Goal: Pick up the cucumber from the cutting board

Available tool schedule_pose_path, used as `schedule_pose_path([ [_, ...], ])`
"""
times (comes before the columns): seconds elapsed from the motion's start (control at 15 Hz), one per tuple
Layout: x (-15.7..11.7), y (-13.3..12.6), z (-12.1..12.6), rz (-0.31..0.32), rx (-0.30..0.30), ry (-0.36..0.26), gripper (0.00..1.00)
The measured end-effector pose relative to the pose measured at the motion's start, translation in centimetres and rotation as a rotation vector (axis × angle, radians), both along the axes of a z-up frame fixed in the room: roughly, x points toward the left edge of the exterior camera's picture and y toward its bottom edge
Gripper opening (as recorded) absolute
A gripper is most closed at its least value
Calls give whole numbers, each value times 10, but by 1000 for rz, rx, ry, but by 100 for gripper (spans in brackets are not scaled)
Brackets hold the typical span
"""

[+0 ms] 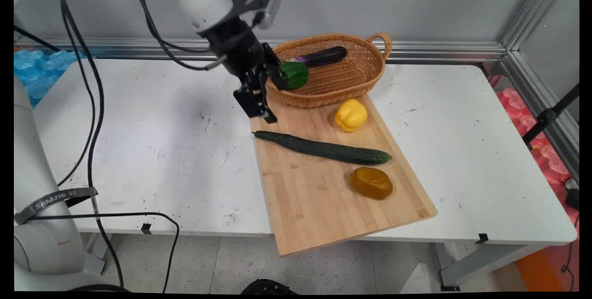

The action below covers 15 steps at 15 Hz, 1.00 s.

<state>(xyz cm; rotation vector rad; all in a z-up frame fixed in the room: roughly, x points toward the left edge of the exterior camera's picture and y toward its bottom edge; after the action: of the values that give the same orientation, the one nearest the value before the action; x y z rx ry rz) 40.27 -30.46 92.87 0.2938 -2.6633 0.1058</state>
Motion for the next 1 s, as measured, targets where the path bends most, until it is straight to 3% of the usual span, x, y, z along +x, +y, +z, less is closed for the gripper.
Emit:
schedule_pose_path([
  [0.47, -24, -5, -41, -24, 18, -4, 100],
  [1.0, -50, -16, -85, 1, 23, -23, 100],
])
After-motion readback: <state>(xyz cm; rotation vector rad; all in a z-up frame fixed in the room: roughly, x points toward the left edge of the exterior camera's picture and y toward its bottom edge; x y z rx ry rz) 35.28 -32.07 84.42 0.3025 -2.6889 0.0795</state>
